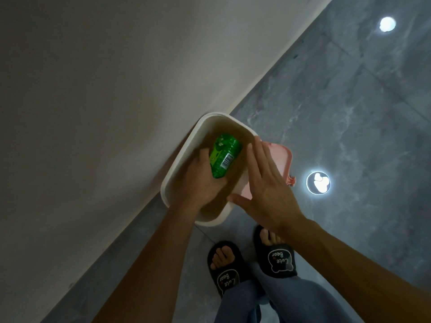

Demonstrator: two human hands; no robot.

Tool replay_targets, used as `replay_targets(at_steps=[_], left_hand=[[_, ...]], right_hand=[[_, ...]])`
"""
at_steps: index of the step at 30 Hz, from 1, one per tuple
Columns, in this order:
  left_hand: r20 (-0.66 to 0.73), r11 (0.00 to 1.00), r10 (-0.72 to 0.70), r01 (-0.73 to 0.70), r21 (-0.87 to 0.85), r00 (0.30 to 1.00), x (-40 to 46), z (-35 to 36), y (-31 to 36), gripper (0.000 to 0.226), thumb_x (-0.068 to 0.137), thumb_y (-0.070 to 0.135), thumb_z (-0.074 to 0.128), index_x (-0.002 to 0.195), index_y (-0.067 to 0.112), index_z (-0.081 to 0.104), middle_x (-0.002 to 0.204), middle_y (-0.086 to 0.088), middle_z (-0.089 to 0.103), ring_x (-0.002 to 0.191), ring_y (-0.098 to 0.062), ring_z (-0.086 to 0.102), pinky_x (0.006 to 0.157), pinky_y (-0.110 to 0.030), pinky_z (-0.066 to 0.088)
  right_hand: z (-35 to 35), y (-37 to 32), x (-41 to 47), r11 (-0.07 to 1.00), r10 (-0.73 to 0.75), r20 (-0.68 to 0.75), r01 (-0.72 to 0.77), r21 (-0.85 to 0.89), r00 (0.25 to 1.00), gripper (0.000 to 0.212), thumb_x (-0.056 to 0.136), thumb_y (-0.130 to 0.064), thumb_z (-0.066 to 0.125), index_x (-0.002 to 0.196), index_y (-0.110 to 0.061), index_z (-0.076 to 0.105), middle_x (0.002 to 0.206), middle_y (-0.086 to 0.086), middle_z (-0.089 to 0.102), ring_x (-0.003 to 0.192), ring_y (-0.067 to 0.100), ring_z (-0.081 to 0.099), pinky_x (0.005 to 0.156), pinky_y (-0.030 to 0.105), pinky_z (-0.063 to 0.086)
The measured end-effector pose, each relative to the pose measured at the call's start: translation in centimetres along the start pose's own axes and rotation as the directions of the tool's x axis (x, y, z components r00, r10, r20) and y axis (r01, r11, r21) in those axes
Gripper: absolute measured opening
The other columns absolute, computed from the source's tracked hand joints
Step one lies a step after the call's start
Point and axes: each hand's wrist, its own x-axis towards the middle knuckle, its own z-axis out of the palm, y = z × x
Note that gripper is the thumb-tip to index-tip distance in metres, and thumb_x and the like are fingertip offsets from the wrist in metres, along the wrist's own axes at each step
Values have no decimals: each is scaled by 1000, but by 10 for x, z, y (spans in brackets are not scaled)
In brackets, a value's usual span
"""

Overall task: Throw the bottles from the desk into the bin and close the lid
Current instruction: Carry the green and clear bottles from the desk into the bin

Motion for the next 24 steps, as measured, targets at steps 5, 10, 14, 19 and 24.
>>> replay_targets(at_steps=[5, 10, 14, 19, 24], left_hand=[[1, 997, -10, 10, 76, 1000, 24, 44, -22, 87, 73, 66, 74, 141, 29, 35, 135, 0, 58, 120, -20, 60, 104, -45, 50], [28, 996, -32, 29, 84, 999, 25, 52, -25, 91, 75, 70, 68, 147, 27, 32, 143, -1, 52, 129, -20, 53, 109, -45, 45], [75, 998, -68, 67, 20, 995, -1, 34, -20, 50, 86, 51, 65, 128, 29, 49, 126, 0, 58, 112, -20, 59, 88, -36, 49], [74, 988, -75, 84, -128, 994, -74, -19, 6, 28, 94, 29, 60, 121, 20, 63, 115, 2, 68, 102, -15, 65, 78, -28, 50], [81, 984, -141, 149, -103, 987, -182, -89, 40, 31, 96, 26, 54, 124, 17, 64, 119, -3, 68, 108, -19, 64, 91, -41, 56]], right_hand=[[8, 8, 0, 999, 16, 15, -15, -28, 1000, 116, 79, -83, 35, 159, -16, -13, 167, 0, -22, 155, 19, -17, 121, 46, 3], [3, 5, 0, 1000, 19, 37, -18, -25, 999, 115, 80, -81, 38, 159, -16, -14, 166, 0, -26, 154, 19, -21, 124, 45, 2], [-10, -5, -4, 996, 28, 102, -19, -85, 994, 108, 88, -69, 50, 160, -14, -8, 166, 6, -25, 155, 24, -20, 122, 44, -3], [-61, -30, -26, 997, 20, 228, -2, -78, 973, 77, 97, -40, 55, 159, -15, 17, 169, 8, 12, 156, 26, 12, 117, 42, 13], [-140, -56, -99, 990, 100, 454, -42, -137, 885, 46, 100, -37, 46, 144, -26, 46, 141, 3, 60, 122, 27, 61, 99, 42, 53]])
